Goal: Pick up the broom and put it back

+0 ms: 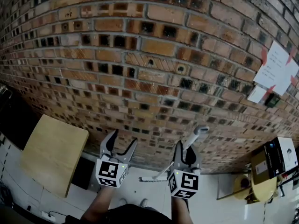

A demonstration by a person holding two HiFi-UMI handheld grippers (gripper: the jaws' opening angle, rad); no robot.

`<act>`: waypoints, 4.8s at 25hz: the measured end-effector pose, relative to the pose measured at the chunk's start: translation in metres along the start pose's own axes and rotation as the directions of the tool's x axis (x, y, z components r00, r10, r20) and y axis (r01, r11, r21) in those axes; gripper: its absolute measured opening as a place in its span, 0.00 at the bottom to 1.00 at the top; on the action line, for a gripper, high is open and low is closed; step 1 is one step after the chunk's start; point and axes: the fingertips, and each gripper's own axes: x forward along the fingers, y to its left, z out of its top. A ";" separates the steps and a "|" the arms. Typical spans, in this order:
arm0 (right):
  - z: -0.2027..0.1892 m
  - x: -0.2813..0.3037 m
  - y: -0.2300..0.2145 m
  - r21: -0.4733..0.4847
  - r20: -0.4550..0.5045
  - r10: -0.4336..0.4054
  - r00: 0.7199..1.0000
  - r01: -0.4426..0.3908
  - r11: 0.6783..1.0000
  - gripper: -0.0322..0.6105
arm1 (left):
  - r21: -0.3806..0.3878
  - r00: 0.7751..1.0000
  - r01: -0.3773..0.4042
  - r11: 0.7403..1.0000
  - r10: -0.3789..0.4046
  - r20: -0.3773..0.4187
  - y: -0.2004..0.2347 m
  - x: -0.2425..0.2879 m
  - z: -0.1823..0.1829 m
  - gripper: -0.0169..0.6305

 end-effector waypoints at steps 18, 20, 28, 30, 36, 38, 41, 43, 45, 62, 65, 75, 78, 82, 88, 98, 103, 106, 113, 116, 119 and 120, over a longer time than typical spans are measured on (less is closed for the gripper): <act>0.014 -0.016 0.000 0.014 0.027 -0.023 0.999 0.022 1.000 0.20 | 0.030 1.000 -0.014 0.999 0.013 0.026 0.002 -0.013 0.020 0.52; 0.011 -0.016 0.003 0.024 0.021 -0.009 1.000 0.008 1.000 0.20 | 0.031 1.000 -0.010 0.999 0.009 0.025 0.000 -0.013 0.019 0.52; 0.005 -0.017 0.009 0.024 0.005 0.005 1.000 -0.005 1.000 0.20 | 0.031 1.000 0.002 1.000 -0.003 0.030 -0.002 -0.014 0.020 0.52; 0.005 -0.018 0.009 0.017 0.005 -0.001 1.000 0.001 1.000 0.20 | 0.031 1.000 0.005 1.000 -0.006 0.028 -0.003 -0.014 0.020 0.52; -0.001 -0.024 0.000 -0.003 -0.013 -0.023 1.000 0.022 1.000 0.20 | 0.031 0.999 0.035 0.999 -0.036 0.023 -0.011 -0.011 0.019 0.52; -0.006 -0.027 -0.011 -0.001 -0.038 -0.024 0.999 0.024 1.000 0.20 | 0.028 0.998 0.060 0.998 -0.061 0.021 -0.020 -0.005 0.019 0.52; -0.016 -0.032 -0.036 0.029 -0.074 -0.026 0.997 0.028 0.999 0.20 | 0.022 0.994 0.105 0.994 -0.105 0.015 -0.039 0.006 0.017 0.52; -0.022 -0.043 -0.055 0.046 -0.085 -0.048 0.995 0.052 0.998 0.20 | 0.017 0.988 0.157 0.987 -0.157 0.008 -0.060 0.014 0.013 0.52; -0.027 -0.055 -0.071 0.060 -0.090 -0.072 0.993 0.077 0.995 0.20 | 0.014 0.976 0.218 0.976 -0.218 0.003 -0.084 0.023 0.009 0.52; -0.063 -0.128 -0.199 0.025 -0.155 -0.251 0.955 0.258 0.966 0.19 | 0.011 0.829 0.559 0.829 -0.558 -0.047 -0.248 0.069 -0.014 0.52; -0.074 -0.145 -0.211 0.024 -0.179 -0.234 0.956 0.242 0.970 0.19 | 0.003 0.800 0.598 0.802 -0.596 -0.069 -0.269 0.073 -0.025 0.52; -0.149 -0.238 -0.253 0.094 -0.283 -0.238 0.929 0.274 0.957 0.19 | -0.005 0.709 0.700 0.714 -0.695 -0.118 -0.326 0.083 -0.060 0.52; -0.179 -0.273 -0.265 0.101 -0.318 -0.244 0.916 0.289 0.952 0.19 | -0.029 0.664 0.740 0.672 -0.737 -0.130 -0.343 0.083 -0.072 0.52; -0.215 -0.316 -0.281 0.127 -0.370 -0.264 0.891 0.330 0.936 0.19 | -0.041 0.623 0.770 0.636 -0.765 -0.161 -0.360 0.084 -0.091 0.52; -0.254 -0.361 -0.295 0.125 -0.429 -0.296 0.854 0.380 0.916 0.19 | -0.043 0.589 0.793 0.608 -0.783 -0.201 -0.382 0.088 -0.111 0.52; -0.343 -0.362 -0.295 0.064 -0.568 -0.199 0.799 0.284 0.957 0.19 | -0.074 0.557 0.804 0.590 -0.791 -0.255 -0.398 0.099 -0.154 0.52; -0.384 -0.335 -0.283 0.057 -0.629 -0.123 0.768 0.203 0.978 0.19 | -0.085 0.554 0.799 0.596 -0.783 -0.282 -0.395 0.106 -0.173 0.52; -0.399 -0.308 -0.283 0.074 -0.633 -0.087 0.770 0.172 0.982 0.19 | -0.092 0.565 0.786 0.611 -0.771 -0.293 -0.387 0.111 -0.180 0.52; -0.425 -0.220 -0.271 0.098 -0.621 -0.008 0.784 0.087 0.991 0.19 | -0.105 0.605 0.744 0.660 -0.732 -0.314 -0.355 0.124 -0.194 0.52; -0.436 -0.175 -0.260 0.108 -0.616 0.033 0.787 0.043 0.993 0.19 | -0.125 0.634 0.709 0.694 -0.705 -0.317 -0.339 0.128 -0.197 0.52; -0.450 -0.131 -0.251 0.101 -0.629 0.042 0.777 0.028 0.994 0.19 | -0.148 0.651 0.681 0.717 -0.685 -0.326 -0.327 0.125 -0.202 0.52; -0.455 -0.116 -0.249 0.104 -0.631 0.043 0.774 0.029 0.994 0.19 | -0.152 0.656 0.672 0.724 -0.678 -0.330 -0.322 0.123 -0.204 0.52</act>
